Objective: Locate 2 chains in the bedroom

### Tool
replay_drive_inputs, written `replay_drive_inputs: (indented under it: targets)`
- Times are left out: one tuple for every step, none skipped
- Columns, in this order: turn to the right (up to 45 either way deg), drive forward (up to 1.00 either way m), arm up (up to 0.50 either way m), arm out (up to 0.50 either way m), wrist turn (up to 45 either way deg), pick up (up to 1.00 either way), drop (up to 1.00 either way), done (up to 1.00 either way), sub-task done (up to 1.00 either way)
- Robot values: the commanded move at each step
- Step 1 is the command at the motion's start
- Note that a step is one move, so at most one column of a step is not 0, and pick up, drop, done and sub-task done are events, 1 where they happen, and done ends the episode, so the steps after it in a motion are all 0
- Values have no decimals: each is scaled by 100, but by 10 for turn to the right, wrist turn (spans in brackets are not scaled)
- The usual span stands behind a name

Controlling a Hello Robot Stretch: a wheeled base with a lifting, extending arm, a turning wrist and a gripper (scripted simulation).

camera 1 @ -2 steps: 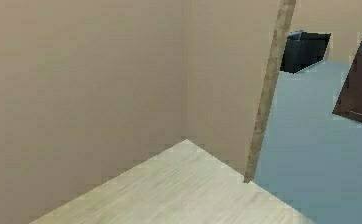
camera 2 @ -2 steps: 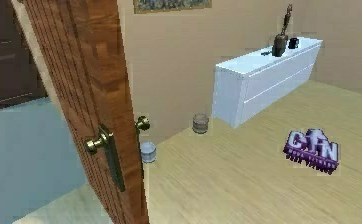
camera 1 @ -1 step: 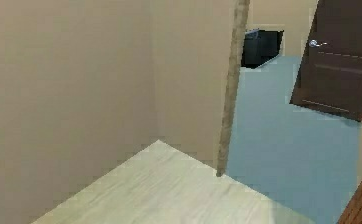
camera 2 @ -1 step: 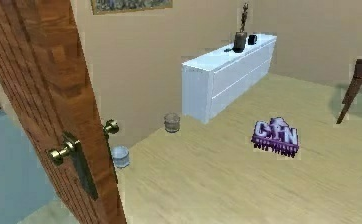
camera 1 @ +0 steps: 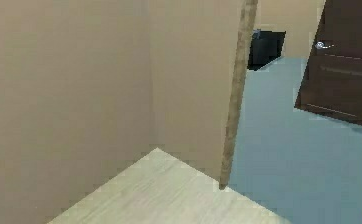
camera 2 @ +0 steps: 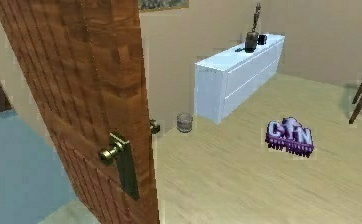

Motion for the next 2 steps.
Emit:
replay_drive_inputs:
  targets:
    - [120, 0, 0, 0, 0, 0, 0, 0, 0]
    - [0, 25, 0, 0, 0, 0, 0, 0, 0]
